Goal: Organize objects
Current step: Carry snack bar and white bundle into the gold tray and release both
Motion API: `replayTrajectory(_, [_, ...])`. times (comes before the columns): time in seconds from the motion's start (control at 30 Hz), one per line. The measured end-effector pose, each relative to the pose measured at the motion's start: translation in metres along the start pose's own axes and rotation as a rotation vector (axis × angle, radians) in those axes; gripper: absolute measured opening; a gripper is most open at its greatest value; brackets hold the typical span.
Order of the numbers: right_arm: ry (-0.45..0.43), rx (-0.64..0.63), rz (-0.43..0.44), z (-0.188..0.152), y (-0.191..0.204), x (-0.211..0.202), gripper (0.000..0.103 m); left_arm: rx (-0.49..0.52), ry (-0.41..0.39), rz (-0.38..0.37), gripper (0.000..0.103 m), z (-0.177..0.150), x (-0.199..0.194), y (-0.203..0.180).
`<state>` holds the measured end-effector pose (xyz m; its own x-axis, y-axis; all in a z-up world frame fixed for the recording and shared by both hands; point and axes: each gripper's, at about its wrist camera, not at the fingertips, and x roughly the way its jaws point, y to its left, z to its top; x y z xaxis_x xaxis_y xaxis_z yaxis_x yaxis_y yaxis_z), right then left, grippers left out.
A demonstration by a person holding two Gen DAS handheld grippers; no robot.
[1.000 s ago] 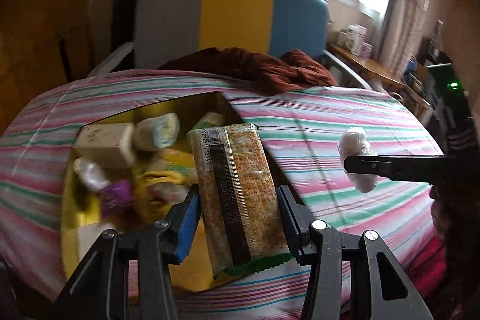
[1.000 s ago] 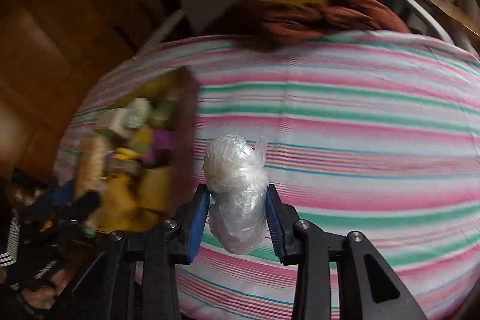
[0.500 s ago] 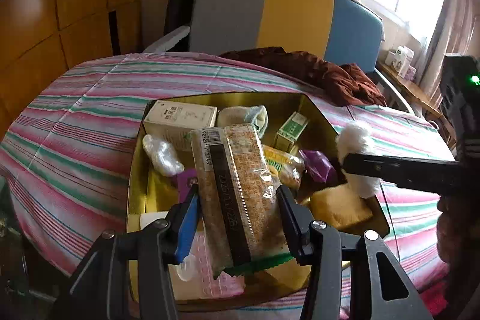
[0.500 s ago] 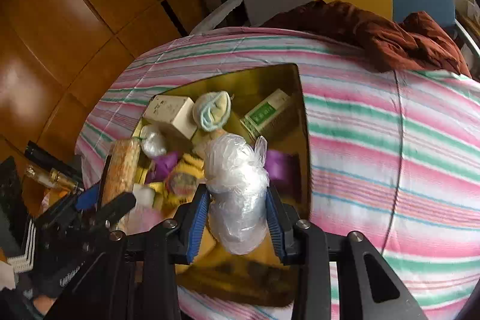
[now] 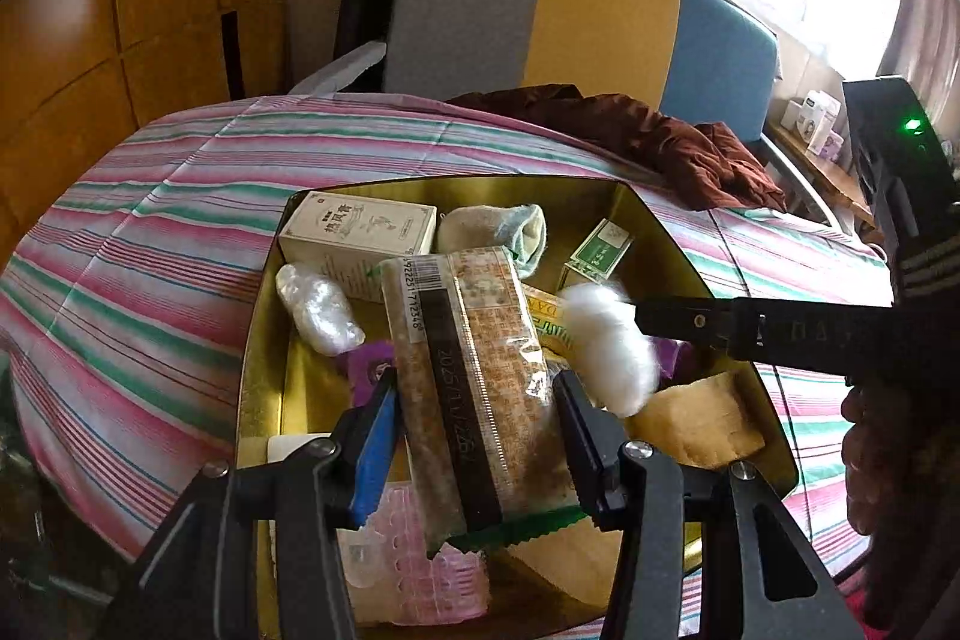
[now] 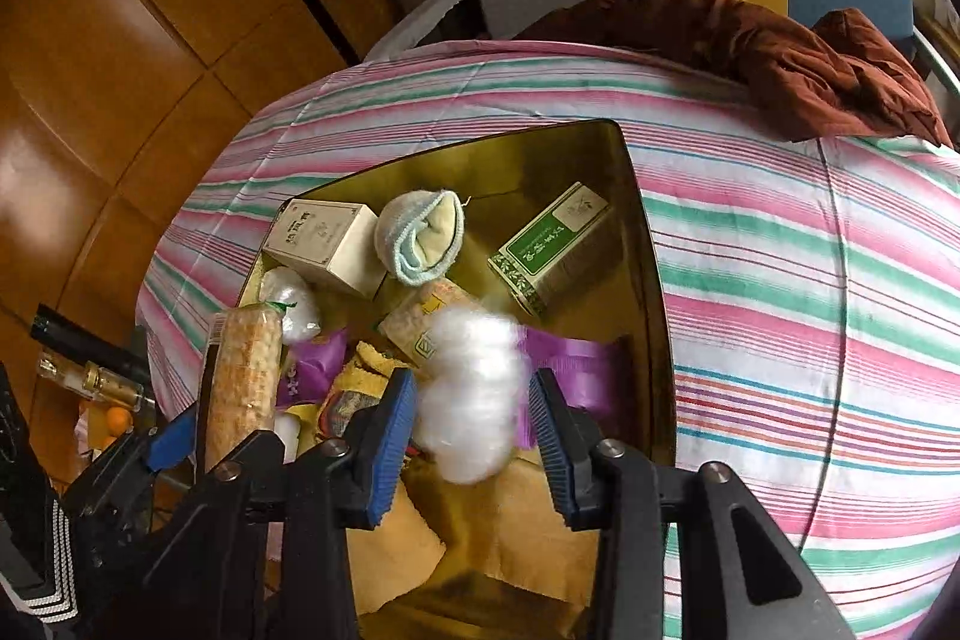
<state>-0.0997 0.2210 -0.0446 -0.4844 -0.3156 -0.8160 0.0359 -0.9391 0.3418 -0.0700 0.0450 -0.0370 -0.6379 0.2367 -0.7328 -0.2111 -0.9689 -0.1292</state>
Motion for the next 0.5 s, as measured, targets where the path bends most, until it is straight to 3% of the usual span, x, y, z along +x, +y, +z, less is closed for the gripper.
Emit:
replayTrajectory(0.4, [-0.040,-0.003,-0.068,-0.015,-0.001,-0.015,0.045,-0.024,0.039,0.022,0.051,0.002,0.021,0.004])
replayTrajectory(0.5, [-0.056,-0.002,-0.104,-0.019,-0.002,-0.019,0.046,-0.029,0.034,0.035,0.059,0.004,0.027,0.007])
